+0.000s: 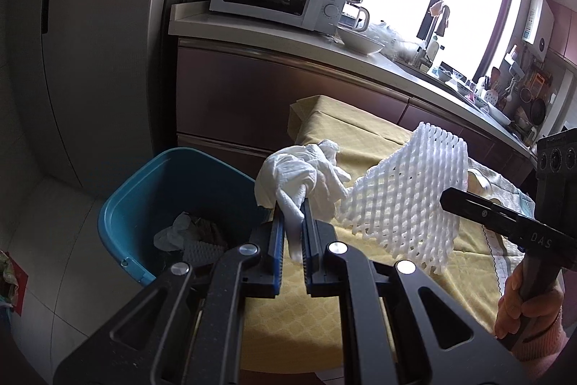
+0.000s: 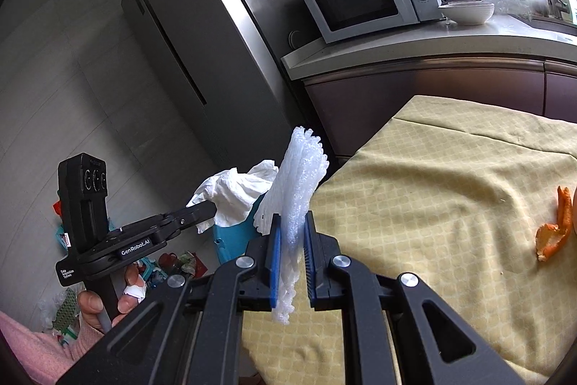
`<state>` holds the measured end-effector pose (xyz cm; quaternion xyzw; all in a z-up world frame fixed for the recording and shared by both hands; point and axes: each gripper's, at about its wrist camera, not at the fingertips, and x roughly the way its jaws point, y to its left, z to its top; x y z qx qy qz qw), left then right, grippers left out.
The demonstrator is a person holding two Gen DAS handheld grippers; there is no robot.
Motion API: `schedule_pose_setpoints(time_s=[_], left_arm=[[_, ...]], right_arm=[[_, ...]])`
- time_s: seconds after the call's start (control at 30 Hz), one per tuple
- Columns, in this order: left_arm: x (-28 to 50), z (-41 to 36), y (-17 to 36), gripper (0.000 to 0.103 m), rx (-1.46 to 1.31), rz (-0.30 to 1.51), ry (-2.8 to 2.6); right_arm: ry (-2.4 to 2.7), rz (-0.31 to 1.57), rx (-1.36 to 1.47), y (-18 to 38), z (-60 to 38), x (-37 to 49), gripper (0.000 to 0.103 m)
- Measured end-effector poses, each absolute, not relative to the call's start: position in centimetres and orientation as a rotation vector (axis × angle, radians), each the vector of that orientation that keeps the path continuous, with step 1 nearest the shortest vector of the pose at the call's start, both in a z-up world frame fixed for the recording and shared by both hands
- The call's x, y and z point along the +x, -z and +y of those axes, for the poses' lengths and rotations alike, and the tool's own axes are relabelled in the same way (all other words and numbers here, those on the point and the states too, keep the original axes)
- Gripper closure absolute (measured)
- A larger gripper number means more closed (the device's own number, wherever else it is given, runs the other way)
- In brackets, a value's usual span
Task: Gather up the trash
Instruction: 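Carry the tissue with the left tool while the right tool carries the foam net to the bin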
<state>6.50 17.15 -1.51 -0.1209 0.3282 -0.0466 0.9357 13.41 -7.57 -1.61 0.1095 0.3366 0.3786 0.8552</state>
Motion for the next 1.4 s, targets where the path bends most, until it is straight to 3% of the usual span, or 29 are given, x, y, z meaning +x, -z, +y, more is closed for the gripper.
schedule_pose_setpoints(time_s=[1.4], left_arm=[[6.1,23.5,3.0,0.094,-0.299,0.677,-0.067]], right_arm=[[-0.909,0.785,0.118,3.3,0.8,17.6,0.092]])
